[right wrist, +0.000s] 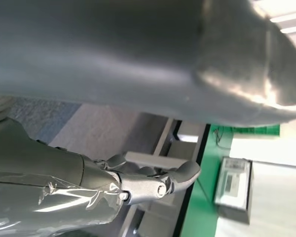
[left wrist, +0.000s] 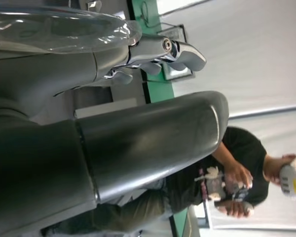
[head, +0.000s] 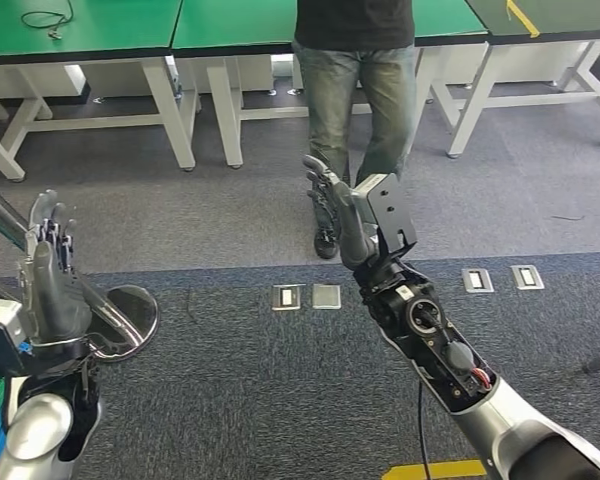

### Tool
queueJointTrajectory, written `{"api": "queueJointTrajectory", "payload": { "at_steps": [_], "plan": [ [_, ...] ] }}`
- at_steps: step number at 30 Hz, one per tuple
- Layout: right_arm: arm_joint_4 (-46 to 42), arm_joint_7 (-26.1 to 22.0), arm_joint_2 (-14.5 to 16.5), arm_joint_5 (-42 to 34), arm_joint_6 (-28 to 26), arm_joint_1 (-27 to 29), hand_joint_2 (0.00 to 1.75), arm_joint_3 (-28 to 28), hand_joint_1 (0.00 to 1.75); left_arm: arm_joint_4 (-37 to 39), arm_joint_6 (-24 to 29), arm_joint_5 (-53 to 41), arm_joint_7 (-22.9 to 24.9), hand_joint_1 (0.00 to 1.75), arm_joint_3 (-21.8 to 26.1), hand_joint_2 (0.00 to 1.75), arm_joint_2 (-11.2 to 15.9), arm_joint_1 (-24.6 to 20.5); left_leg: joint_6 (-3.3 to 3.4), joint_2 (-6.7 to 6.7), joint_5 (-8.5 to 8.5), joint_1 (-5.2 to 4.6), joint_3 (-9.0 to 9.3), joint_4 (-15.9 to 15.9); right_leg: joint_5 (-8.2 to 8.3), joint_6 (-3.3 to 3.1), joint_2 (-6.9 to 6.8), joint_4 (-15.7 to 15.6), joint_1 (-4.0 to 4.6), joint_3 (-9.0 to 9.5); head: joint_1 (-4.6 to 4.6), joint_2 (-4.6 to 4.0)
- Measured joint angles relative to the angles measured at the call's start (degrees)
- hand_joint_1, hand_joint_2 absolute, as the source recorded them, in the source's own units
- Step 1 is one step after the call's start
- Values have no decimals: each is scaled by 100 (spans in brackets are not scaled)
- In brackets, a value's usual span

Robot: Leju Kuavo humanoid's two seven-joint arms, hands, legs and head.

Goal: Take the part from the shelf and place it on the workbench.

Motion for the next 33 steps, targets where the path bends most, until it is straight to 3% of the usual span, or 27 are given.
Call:
{"api": "queueJointTrajectory", "payload": {
  "at_steps": [1, 3, 5, 7, 8, 9, 10, 13, 15, 17, 19, 20, 21, 23, 25, 26, 27, 30, 32, 33],
  "plan": [
    [-3, 1, 1, 0, 2, -8, 0, 1, 0, -1, 7, -2, 4, 0, 0, 0, 2, -5, 36, -12, -18, -25, 16, -43, -20, 31, -49, -2, 16, 19, 11, 0],
    [-5, 2, 2, 1, 5, -20, 0, 4, 0, -13, 15, -3, 10, 0, 0, 0, 8, -4, 118, -161, -27, -18, 26, -43, -80, 97, -106, 12, 2, 58, 51, 0],
    [-9, 0, 1, 2, 6, -33, 0, -3, 0, -35, 16, -9, 12, 0, 0, 0, 8, -16, 195, -291, -34, 7, 70, -63, -294, 136, 115, 307, -34, -45, 88, 0],
    [-7, 0, -1, 2, 6, -32, 0, -11, 0, -47, 16, -13, 12, 0, 0, 0, 3, -24, 244, -415, -46, 9, 95, -67, -662, 137, 422, 1102, -36, -427, 162, 0],
    [-4, 2, -1, 2, 7, -25, 0, -11, 0, -47, 16, -13, 13, 0, 0, 0, -1, -20, 255, -487, -49, 0, 99, -64, -803, 136, 485, 1526, -27, -655, 196, 0],
    [-3, 4, -1, 2, 8, -15, 0, -10, 0, -47, 16, -13, 13, 0, 0, 0, -2, -16, 263, -570, -53, -10, 103, -61, -850, 130, 515, 1813, -18, -830, 218, 0],
    [-2, 4, -1, 2, 8, -9, 0, -9, 0, -47, 16, -13, 14, 0, 0, 0, -3, -13, 267, -658, -57, -20, 111, -58, -768, 114, 530, 1858, -14, -896, 236, 0],
    [-2, 5, 0, 2, 8, -10, 0, -13, 0, -47, 16, -13, 14, 0, 0, 0, -3, -14, 265, -861, -69, -32, 145, -49, -241, 48, 594, 1214, -12, -694, 278, 0],
    [-2, 6, 0, 2, 8, -11, 0, -13, 0, -47, 16, -13, 14, 0, 0, 0, -3, -14, 263, -883, -71, -33, 150, -48, -161, 39, 611, 1083, -12, -644, 284, 0],
    [-2, 7, -1, 2, 8, -14, 0, -19, 0, -47, 16, -13, 14, 0, 0, 0, -3, -19, 248, -952, -74, -34, 147, -39, -3, 7, 781, 712, -19, -484, 288, 0],
    [-3, 7, 2, 2, 8, -39, 0, -24, 0, -49, 16, -13, 17, 0, 0, 0, 5, -16, 156, -1127, -53, -19, 91, -32, 113, -63, 881, 211, -35, -238, 310, 0],
    [-4, 7, 4, 2, 8, -51, 0, -23, 0, -53, 16, -14, 18, 0, 0, 0, 10, -21, 100, -1086, -79, -31, 40, 23, 95, -96, 853, 93, -49, -159, 296, 0],
    [-4, 8, 5, 2, 7, -65, 0, -25, 0, -56, 16, -14, 20, 0, 0, 0, 14, -28, 48, -965, -162, -33, -52, 174, 86, -126, 732, 34, -53, -120, 269, 0],
    [-2, 8, 3, 2, 9, -69, 0, -32, 0, -61, 16, -15, 27, 0, 0, 0, 16, -44, -2, -575, -488, -36, -370, 831, 94, -159, 571, -3, -49, -93, 174, 0],
    [1, 10, 2, 2, 17, -67, 0, -29, 0, -60, 17, -17, 48, 0, 0, 0, 17, -28, -38, -430, -722, 9, -729, 1512, 85, -168, 417, 3, -32, -97, 110, 0],
    [3, 12, 2, 2, 21, -66, 0, -22, 0, -60, 19, -19, 58, 0, 0, 0, 18, -20, -52, -404, -696, 25, -783, 1594, 77, -165, 340, 6, -29, -96, 81, 0],
    [4, 14, 2, 1, 24, -66, 0, -18, 0, -60, 23, -21, 67, 0, 0, 0, 20, -16, -63, -379, -568, 37, -713, 1439, 66, -158, 261, 9, -29, -91, 54, 0],
    [4, 14, 2, -10, 27, -75, 0, -8, 0, -62, 46, -26, 75, 0, 0, 0, 24, -20, -41, -107, -66, 22, -106, 247, 14, -105, 51, 18, -8, -47, 6, 0],
    [4, 12, 2, -21, 28, -86, 0, -3, 0, -64, 64, -26, 75, 0, 0, 0, 25, -22, 26, -16, -11, -23, 48, -63, -18, -48, -42, 18, 25, -19, 16, 0],
    [4, 11, 2, -26, 29, -92, 0, 2, 0, -68, 70, -25, 75, 0, 0, 0, 26, -19, 64, -79, -9, -37, 44, -51, -30, -19, -91, 13, 34, -2, 26, 0]
  ]
}}
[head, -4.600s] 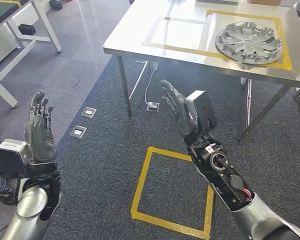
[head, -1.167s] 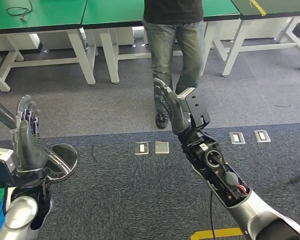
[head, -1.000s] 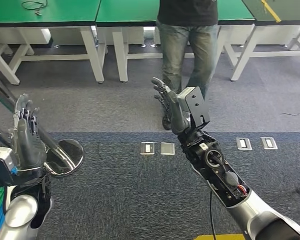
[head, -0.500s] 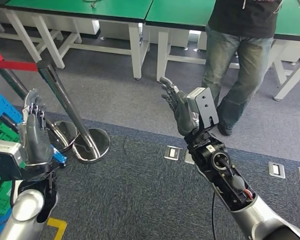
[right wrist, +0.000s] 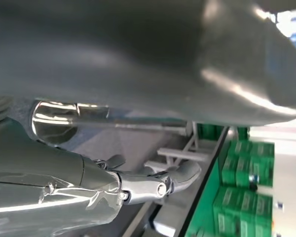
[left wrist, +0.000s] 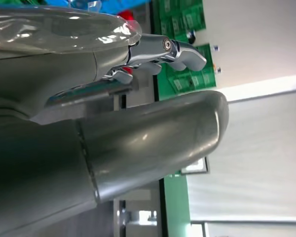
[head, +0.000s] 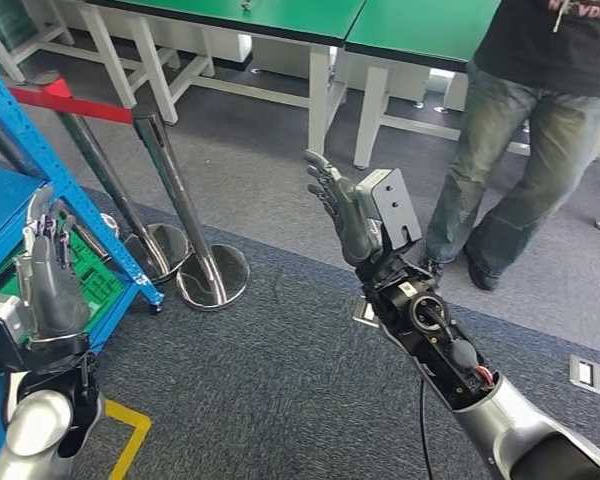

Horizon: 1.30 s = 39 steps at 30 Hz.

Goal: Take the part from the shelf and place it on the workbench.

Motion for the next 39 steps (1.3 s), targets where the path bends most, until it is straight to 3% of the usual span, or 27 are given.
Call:
{"api": "queueJointTrajectory", "payload": {
  "at_steps": [1, 3, 4, 6, 7, 8, 9, 10, 12, 14, 16, 17, 18, 19, 21, 23, 24, 25, 27, 29, 30, 32, 34, 36, 37, 38, 39],
  "plan": [
    [-1, -1, 0, -2, 1, -3, 0, 5, 0, -7, 3, 0, 0, 0, 0, 0, 3, 2, 38, -69, -4, 7, 7, -5, -24, 35, -42, -3, -6, 18, 9, 0],
    [-2, -3, 0, -2, 3, -9, 0, 8, 0, -24, 6, -5, -1, 0, 0, 0, 3, 3, 106, -192, -1, 36, 35, -30, -172, 91, 104, 156, -33, -29, 43, 0],
    [-2, -4, 0, -3, 3, -8, 0, 4, 0, -31, 8, -8, -1, 0, 0, 0, 0, 2, 139, -253, 2, 54, 53, -42, -328, 107, 259, 421, -44, -147, 77, 0],
    [2, -4, 0, -5, 4, 7, 0, 2, 0, -33, 11, -12, 0, 0, 0, 0, -9, 5, 177, -382, -4, 50, 58, -43, -696, 113, 536, 1253, -49, -540, 151, 0],
    [5, -2, 0, -7, 6, 22, 0, 5, 0, -33, 11, -12, 0, 0, 0, 0, -11, 14, 183, -461, -6, 43, 59, -39, -804, 112, 585, 1622, -47, -734, 177, 0],
    [8, -1, 0, -8, 8, 33, 0, 8, 0, -33, 12, -12, 0, 0, 0, 0, -13, 23, 185, -547, -7, 37, 60, -34, -801, 106, 608, 1802, -46, -848, 193, 0],
    [10, 0, 0, -8, 10, 39, 0, 8, 0, -33, 13, -12, 0, 0, 0, 0, -14, 30, 184, -638, -8, 33, 64, -27, -678, 91, 623, 1744, -47, -856, 208, 0],
    [11, 0, 0, -9, 10, 39, 0, 8, 0, -33, 13, -12, 0, 0, 0, 0, -14, 33, 180, -730, -11, 31, 69, -17, -459, 70, 656, 1459, -49, -759, 226, 0],
    [12, -1, 0, -9, 7, 34, 0, 3, 0, -34, 14, -12, 0, 0, 0, 0, -14, 34, 159, -892, -17, 30, 62, 5, -46, 18, 909, 654, -66, -444, 264, 0],
    [14, -2, 0, -9, 6, 29, 0, 3, 0, -37, 15, -13, 0, 0, 0, 0, -13, 34, 103, -1034, -2, 48, 5, 29, 55, -17, 1129, 201, -75, -229, 276, 0],
    [15, -4, 2, -9, 10, 23, 0, 10, 0, -39, 20, -15, 0, 0, 0, 0, -10, 49, 19, -1181, 39, 69, -49, 20, 31, -46, 1057, 119, -73, -154, 273, 0],
    [15, -4, 5, -9, 15, 19, 0, 16, 0, -41, 23, -16, -1, 0, 0, 0, -7, 62, -18, -1152, 38, 63, -60, 27, 47, -70, 976, 95, -80, -132, 267, 0],
    [15, -7, 8, -9, 16, 13, 0, 18, 0, -46, 28, -17, -3, 0, 0, 0, -4, 65, -53, -1030, -12, 44, -97, 104, 62, -99, 894, 62, -93, -103, 238, 0],
    [15, -8, 10, -9, 17, 7, 0, 16, 0, -50, 32, -19, -4, 0, 0, 0, -2, 60, -81, -837, -126, 26, -190, 305, 76, -128, 806, 27, -106, -78, 202, 0],
    [17, -9, 11, -9, 19, 8, 0, 13, 0, -56, 37, -21, -6, 0, 0, 0, -1, 56, -125, -450, -476, 30, -558, 1040, 78, -159, 640, 10, -93, -66, 121, 0],
    [26, -8, 11, -9, 23, 16, 0, 19, 0, -56, 38, -21, -5, 0, 0, 0, -1, 77, -156, -334, -667, 60, -901, 1670, 65, -165, 470, 11, -89, -66, 67, 0],
    [31, -8, 11, -9, 22, 19, 0, 21, 0, -56, 38, -21, -5, 0, 0, 0, -1, 84, -165, -311, -616, 74, -926, 1698, 55, -163, 386, 11, -91, -61, 37, 0],
    [35, -8, 11, -9, 22, 20, 0, 21, 0, -56, 38, -21, -5, 0, 0, 0, 0, 87, -167, -273, -459, 84, -809, 1461, 41, -153, 307, 11, -93, -49, 11, 0],
    [39, -9, 11, -9, 21, 18, 0, 20, 0, -58, 36, -21, -4, 0, 0, 0, 2, 77, -143, -14, -94, 72, -351, 599, 0, -112, 168, 14, -75, -8, -34, 0],
    [39, -14, 11, -9, 21, 11, 0, 14, 0, -63, 31, -22, -4, 0, 0, 0, -4, 62, -74, 179, 56, 35, -66, 56, -46, -54, 60, 17, -27, 27, -34, 0],
    [39, -17, 11, -9, 21, 8, 0, 13, 0, -65, 30, -22, -4, 0, 0, 0, -5, 57, -37, 173, 41, 13, -48, 3, -66, -25, 4, 17, -7, 42, -19, 0],
    [39, -21, 11, -9, 21, 4, 0, 14, 0, -69, 27, -22, -4, 0, 0, 0, -4, 58, 35, 13, 35, 19, -48, 2, -121, 37, -68, 21, -14, 71, 20, 0],
    [40, -25, 10, -8, 20, 1, 0, 7, 0, -74, 21, -23, -8, 0, 0, 0, -10, 48, 105, -131, 32, 50, -14, -22, -323, 80, 151, 284, -48, -21, 60, 0],
    [45, -29, 9, -7, 16, 12, 0, -2, 0, -75, 13, -23, -11, 0, 0, 0, -21, 38, 156, -271, 26, 58, 11, -30, -682, 92, 479, 1032, -56, -366, 140, 0],
    [49, -28, 9, -7, 15, 25, 0, -2, 0, -74, 10, -22, -11, 0, 0, 0, -26, 42, 169, -352, 23, 51, 15, -29, -828, 94, 556, 1458, -52, -589, 174, 0],
    [52, -27, 9, -7, 13, 41, 0, -1, 0, -74, 8, -21, -11, 0, 0, 0, -29, 47, 174, -441, 19, 44, 20, -26, -884, 93, 595, 1755, -48, -764, 196, 0],
    [54, -26, 9, -7, 13, 54, 0, -1, 0, -73, 7, -21, -11, 0, 0, 0, -32, 51, 177, -536, 16, 38, 27, -22, -823, 85, 616, 1838, -48, -847, 213, 0]
  ]
}}
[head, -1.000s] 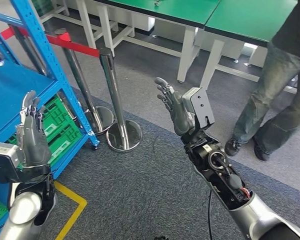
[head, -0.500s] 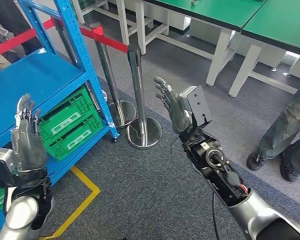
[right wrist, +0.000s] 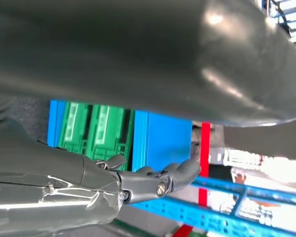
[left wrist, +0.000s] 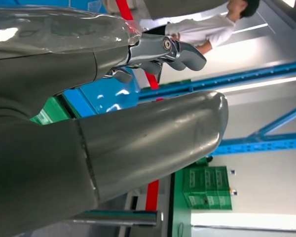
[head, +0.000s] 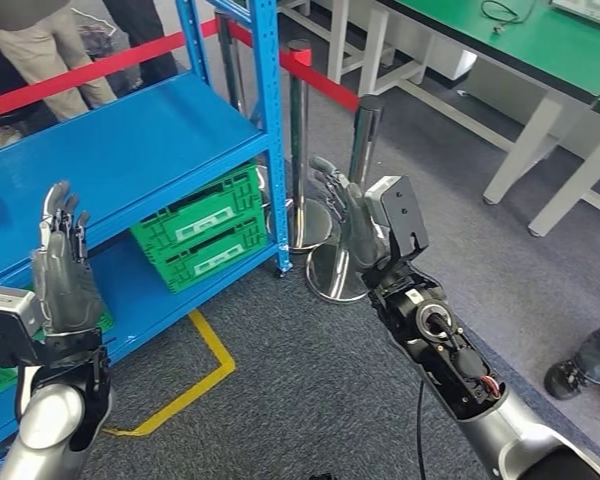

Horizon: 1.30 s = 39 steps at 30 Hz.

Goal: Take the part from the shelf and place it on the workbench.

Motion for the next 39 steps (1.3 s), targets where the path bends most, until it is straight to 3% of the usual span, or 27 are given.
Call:
{"api": "queueJointTrajectory", "payload": {
  "at_steps": [1, 2, 4, 6, 8, 9, 10, 12, 13, 14, 15, 16, 17, 19, 21, 23, 25, 27, 29, 30, 31, 33, 35, 37, 39],
  "plan": [
    [1, 1, 0, 0, 0, 6, 0, -2, 0, 0, -1, 0, 0, 0, 0, 0, -1, 2, -1, -95, -5, -3, 11, 6, 179, -15, 20, -162, -2, 28, 18, 0],
    [1, 1, 0, 0, -1, 7, 0, -4, 0, 0, -2, 0, 0, 0, 0, 0, -2, 2, -7, -187, -12, -3, 24, 15, 436, -36, 77, -524, -4, 152, 39, 0],
    [1, 1, 0, 0, -1, 7, 0, -9, 0, 2, -2, 0, -1, 0, 0, 0, -3, -4, -38, -347, -24, 6, 22, 36, 817, -92, 386, -1280, -31, 448, 67, 0],
    [1, 1, 0, 0, 0, 9, 0, -11, 0, 3, -2, 3, -4, 0, 0, 0, -6, -13, -105, -483, -1, 38, -43, 51, 879, -132, 596, -1614, -35, 603, 75, 0],
    [1, -1, 1, 1, 3, 6, 0, -4, 0, 4, -2, 6, -8, 0, 0, 0, -7, -12, -189, -615, 45, 57, -100, 39, 873, -165, 490, -1684, -28, 649, 80, 0],
    [2, -2, 1, 2, 5, 1, 0, -1, 0, 5, 1, 7, -10, 0, 0, 0, -4, -9, -225, -552, 35, 39, -119, 59, 887, -189, 412, -1712, -40, 672, 71, 0],
    [2, -4, 1, 4, 5, -9, 0, -1, 0, 6, 3, 7, -14, 0, 0, 0, -2, -16, -263, -397, -27, 20, -173, 167, 900, -218, 328, -1743, -54, 701, 33, 0],
    [4, -10, -1, 8, 7, -24, 0, -7, 0, 8, 7, 10, -22, 0, 0, 0, -1, -29, -331, 31, -324, 8, -462, 762, 911, -268, 150, -1782, -49, 742, -57, 0],
    [6, -12, -2, 9, 7, -25, 0, -7, 0, 9, 7, 13, -25, 0, 0, 0, -1, -31, -359, 151, -492, 26, -670, 1164, 906, -284, 63, -1783, -38, 743, -104, 0],
    [11, -12, -2, 9, 11, -23, 0, -4, 0, 10, 7, 17, -26, 0, 0, 0, -1, -24, -378, 201, -602, 43, -850, 1499, 900, -293, -24, -1782, -29, 743, -132, 0],
    [17, -10, -2, 9, 14, -20, 0, 0, 0, 11, 8, 21, -26, 0, 0, 0, -1, -17, -388, 222, -608, 55, -935, 1644, 893, -293, -110, -1782, -26, 745, -162, 0],
    [23, -10, -2, 9, 15, -19, 0, 2, 0, 12, 8, 23, -26, 0, 0, 0, 0, -14, -391, 239, -517, 62, -902, 1566, 883, -290, -195, -1781, -26, 750, -190, 0],
    [28, -10, -2, 9, 16, -20, 0, 3, 0, 13, 9, 26, -26, 0, 0, 0, 1, -14, -384, 275, -346, 66, -742, 1261, 871, -280, -276, -1781, -26, 763, -214, 0],
    [31, -13, -2, 9, 15, -26, 0, 2, 0, 11, 10, 26, -28, 0, 0, 0, 2, -23, -333, 489, -34, 35, -288, 435, 834, -240, -409, -1780, -4, 798, -244, 0],
    [32, -17, -2, 9, 15, -37, 0, 1, 0, 9, 13, 26, -31, 0, 0, 0, 3, -34, -240, 615, 46, -14, -69, 23, 793, -183, -512, -1783, 33, 832, -234, 0],
    [31, -17, -1, 9, 17, -44, 0, 5, 0, 5, 15, 26, -33, 0, 0, 0, 7, -33, -151, 499, 26, -33, -64, -3, 757, -120, -613, -1798, 42, 875, -212, 0],
    [31, -20, -1, 9, 18, -49, 0, 3, 0, 2, 16, 26, -36, 0, 0, 0, 11, -32, -81, 374, 28, -7, -22, -36, 631, -64, -493, -1683, 16, 857, -186, 0],
    [32, -24, -2, 9, 17, -48, 0, -6, 0, 1, 16, 26, -39, 0, 0, 0, 7, -35, -21, 258, 30, 18, 14, -62, 309, -40, -183, -1100, -3, 591, -118, 0],
    [34, -23, -2, 12, 16, -28, 0, -5, 0, 2, 15, 26, -39, 0, 0, 0, 0, -29, 9, 120, 21, 11, 19, -59, -8, -30, -21, -263, 1, 164, -59, 0],
    [35, -21, -1, 17, 14, -14, 0, -3, 0, 2, 13, 26, -39, 0, 0, 0, -1, -20, 12, 36, 18, 6, 22, -56, -33, -28, 1, -26, 4, 21, -42, 0],
    [36, -19, -2, 22, 10, -4, 0, -1, 0, 2, 11, 26, -39, 0, 0, 0, -1, -13, 12, -52, 16, 3, 30, -52, 63, -32, 12, -20, 2, -20, -28, 0],
    [35, -15, -2, 33, -2, 2, 0, -2, 0, 2, 5, 27, -38, 0, 0, 0, 0, -4, -6, -229, 2, 5, 51, -36, 533, -59, 124, -636, -9, 190, 17, 0],
    [33, -6, -2, 45, -16, 5, 0, -3, 0, 2, -3, 32, -32, 0, 0, 0, 3, -3, -48, -385, -12, 10, 39, 2, 871, -98, 465, -1353, -47, 485, 43, 0],
    [28, 11, -1, 61, -29, 13, 0, 3, 0, -1, -18, 41, -15, 0, 1, 0, 13, 2, -116, -526, 8, 37, -29, 23, 897, -127, 642, -1617, -53, 615, 48, 0],
    [21, 20, 5, 79, -34, 9, 0, 19, 0, -7, -27, 46, 13, 0, 2, 0, 33, 23, -196, -631, 37, 57, -81, 20, 896, -165, 494, -1678, -46, 665, 58, 0]
  ]
}}
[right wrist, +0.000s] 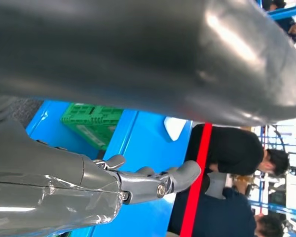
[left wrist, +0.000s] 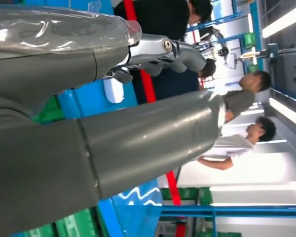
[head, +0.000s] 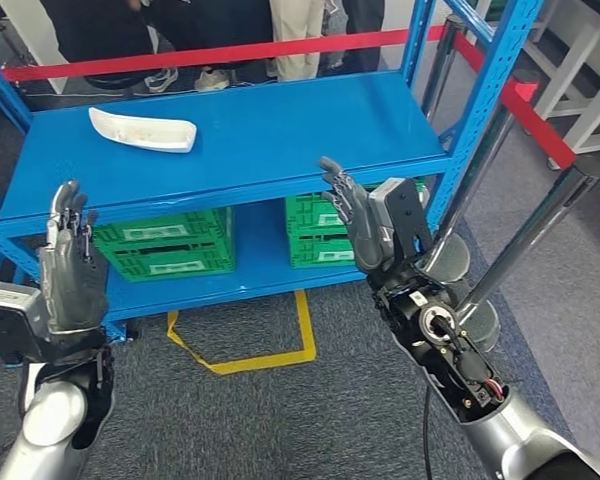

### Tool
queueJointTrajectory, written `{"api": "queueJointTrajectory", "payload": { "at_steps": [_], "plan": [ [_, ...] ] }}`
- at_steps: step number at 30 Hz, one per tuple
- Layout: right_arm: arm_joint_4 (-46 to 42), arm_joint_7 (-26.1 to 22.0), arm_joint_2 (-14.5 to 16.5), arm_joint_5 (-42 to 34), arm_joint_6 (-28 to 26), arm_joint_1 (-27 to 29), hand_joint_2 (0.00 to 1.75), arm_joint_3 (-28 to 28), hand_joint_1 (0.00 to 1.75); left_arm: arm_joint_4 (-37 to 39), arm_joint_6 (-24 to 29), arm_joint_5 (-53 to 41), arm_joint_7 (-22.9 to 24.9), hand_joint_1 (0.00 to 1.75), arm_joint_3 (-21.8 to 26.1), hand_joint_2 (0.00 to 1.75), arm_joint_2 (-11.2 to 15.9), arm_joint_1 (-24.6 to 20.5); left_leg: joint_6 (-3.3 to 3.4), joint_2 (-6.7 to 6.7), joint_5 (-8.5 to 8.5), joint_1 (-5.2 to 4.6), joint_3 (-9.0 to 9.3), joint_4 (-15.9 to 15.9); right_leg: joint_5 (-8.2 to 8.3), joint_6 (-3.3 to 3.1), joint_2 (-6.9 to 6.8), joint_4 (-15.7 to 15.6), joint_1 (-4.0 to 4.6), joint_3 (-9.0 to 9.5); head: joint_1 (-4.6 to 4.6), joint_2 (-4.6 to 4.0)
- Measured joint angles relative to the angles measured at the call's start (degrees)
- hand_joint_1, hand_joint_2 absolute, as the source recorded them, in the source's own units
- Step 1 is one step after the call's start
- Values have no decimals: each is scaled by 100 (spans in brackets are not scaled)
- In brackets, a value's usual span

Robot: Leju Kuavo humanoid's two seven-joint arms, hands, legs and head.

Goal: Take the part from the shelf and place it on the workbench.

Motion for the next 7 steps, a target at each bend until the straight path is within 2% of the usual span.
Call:
{"api": "queueJointTrajectory", "payload": {
  "at_steps": [1, 2, 3, 4, 5, 6, 7],
  "plan": [
    [-2, 3, 4, 8, -1, -6, 0, 4, 0, -8, 0, -2, 15, 0, 2, 0, 14, 9, -33, 92, -36, -14, -31, 61, 12, -33, -86, -34, -11, 31, -18, 0],
    [-2, 4, 9, 15, -1, -16, 0, 5, 0, -18, 1, -4, 24, 0, 3, 0, 26, 10, -63, 264, -128, -31, -112, 227, 24, -69, -181, -68, -24, 62, -54, 0],
    [-2, 5, 14, 21, -1, -24, 0, 5, 0, -26, 1, -7, 32, 0, 4, 0, 38, 10, -86, 486, -270, -38, -246, 502, 32, -98, -272, -94, -30, 89, -97, 0],
    [-1, 7, 14, 25, -1, -28, 0, 5, 0, -32, 1, -9, 35, 0, 4, 0, 45, 13, -109, 697, -449, -43, -454, 903, 29, -119, -359, -101, -17, 97, -148, 0],
    [1, 7, 14, 28, 0, -32, 0, 8, 0, -34, 1, -9, 39, 0, 4, 0, 50, 21, -128, 801, -604, -29, -674, 1311, 24, -129, -447, -100, -6, 98, -187, 0],
    [4, 9, 14, 29, 0, -30, 0, 13, 0, -34, 1, -9, 42, 0, 4, 0, 56, 36, -141, 847, -685, -17, -839, 1607, 16, -131, -535, -99, 1, 99, -218, 0],
    [7, 11, 14, 30, 0, -29, 0, 15, 0, -35, 1, -9, 43, 0, 4, 0, 58, 45, -147, 863, -734, -11, -939, 1783, 11, -134, -585, -98, 4, 98, -233, 0]
  ]
}}
